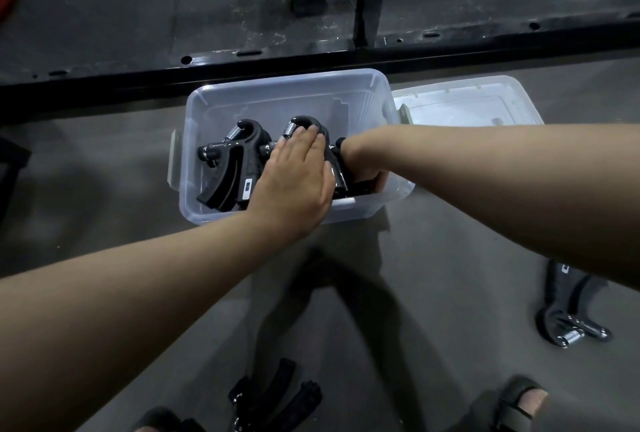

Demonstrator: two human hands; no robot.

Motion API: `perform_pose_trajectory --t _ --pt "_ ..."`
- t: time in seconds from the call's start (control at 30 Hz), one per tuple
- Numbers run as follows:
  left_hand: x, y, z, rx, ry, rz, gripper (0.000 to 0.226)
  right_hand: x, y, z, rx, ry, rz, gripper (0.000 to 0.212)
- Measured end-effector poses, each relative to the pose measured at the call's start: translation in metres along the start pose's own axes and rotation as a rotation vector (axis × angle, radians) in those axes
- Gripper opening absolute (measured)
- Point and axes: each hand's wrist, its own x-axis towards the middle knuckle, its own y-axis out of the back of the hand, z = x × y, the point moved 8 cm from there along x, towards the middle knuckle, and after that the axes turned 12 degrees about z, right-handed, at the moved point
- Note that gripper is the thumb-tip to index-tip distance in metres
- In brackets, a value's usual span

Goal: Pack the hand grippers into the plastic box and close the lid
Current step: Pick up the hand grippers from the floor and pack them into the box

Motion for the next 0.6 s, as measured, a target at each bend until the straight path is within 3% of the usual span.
perform_pose_trajectory --t 0.17,0.3,0.37,0.5,0.6 --pt "-0.002 0.0 -0.001 -0.001 -0.009 0.029 0.06 -0.002 -0.006 0.001 0.109 -0.03 -0.082 0.023" --pt "-0.001 0.004 0.001 -0.014 -0.028 0.032 0.058 -0.004 -0.003 0.005 0.071 -0.04 -0.124 0.02" --pt "-0.005 0.009 0.007 0.003 -0.091 0.037 0.056 -0.005 -0.005 0.004 -0.036 -0.001 -0.116 0.007" --pt "-0.019 0.018 0.013 0.089 -0.198 0.015 0.053 -0.001 -0.014 0.005 -0.051 0.003 -0.13 0.005" --pt "-0.023 0.03 -0.01 0.164 -0.147 0.004 0.054 0.021 -0.022 0.009 -0.099 0.055 -0.021 0.025"
